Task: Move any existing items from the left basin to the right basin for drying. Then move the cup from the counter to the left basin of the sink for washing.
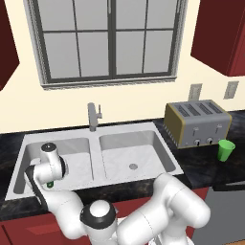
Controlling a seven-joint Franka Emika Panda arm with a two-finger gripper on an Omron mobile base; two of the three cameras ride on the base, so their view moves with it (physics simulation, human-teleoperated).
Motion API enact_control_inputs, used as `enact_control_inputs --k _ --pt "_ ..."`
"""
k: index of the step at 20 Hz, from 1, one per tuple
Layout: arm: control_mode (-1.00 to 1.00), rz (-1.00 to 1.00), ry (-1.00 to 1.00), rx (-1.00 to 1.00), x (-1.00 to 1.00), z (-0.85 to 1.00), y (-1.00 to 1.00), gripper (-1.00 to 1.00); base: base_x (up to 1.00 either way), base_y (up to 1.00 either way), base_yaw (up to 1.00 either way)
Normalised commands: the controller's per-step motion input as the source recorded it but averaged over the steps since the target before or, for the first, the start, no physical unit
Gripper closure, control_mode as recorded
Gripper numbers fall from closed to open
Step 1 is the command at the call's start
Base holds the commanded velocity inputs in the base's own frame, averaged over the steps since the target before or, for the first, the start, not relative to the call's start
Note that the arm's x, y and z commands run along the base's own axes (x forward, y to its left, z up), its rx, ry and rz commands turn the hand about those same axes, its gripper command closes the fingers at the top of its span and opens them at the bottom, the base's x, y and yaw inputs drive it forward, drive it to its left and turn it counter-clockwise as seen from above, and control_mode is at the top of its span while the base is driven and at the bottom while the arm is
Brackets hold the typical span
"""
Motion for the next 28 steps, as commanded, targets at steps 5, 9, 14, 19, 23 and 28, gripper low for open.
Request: enact_control_inputs --k 5,9,14,19,23,28 --pt "-1.0 -0.01 -0.02 0.0 -0.01 0.43 0.0 1.0 0.0 0.0 0.0" --pt "-1.0 -0.01 -0.01 0.0 -0.01 0.39 0.0 1.0 0.0 0.0 0.0" --pt "-1.0 -0.02 0.0 0.0 -0.06 0.43 0.0 1.0 0.0 0.0 0.0" --pt "-1.0 -0.02 -0.01 0.0 -0.24 0.42 0.0 1.0 0.0 0.0 0.0" --pt "-1.0 -0.02 -0.04 0.0 -0.39 0.42 -0.01 1.0 0.0 0.0 0.0" --pt "-1.0 -0.03 -0.05 0.0 -0.45 0.4 -0.08 1.0 0.0 0.0 0.0"
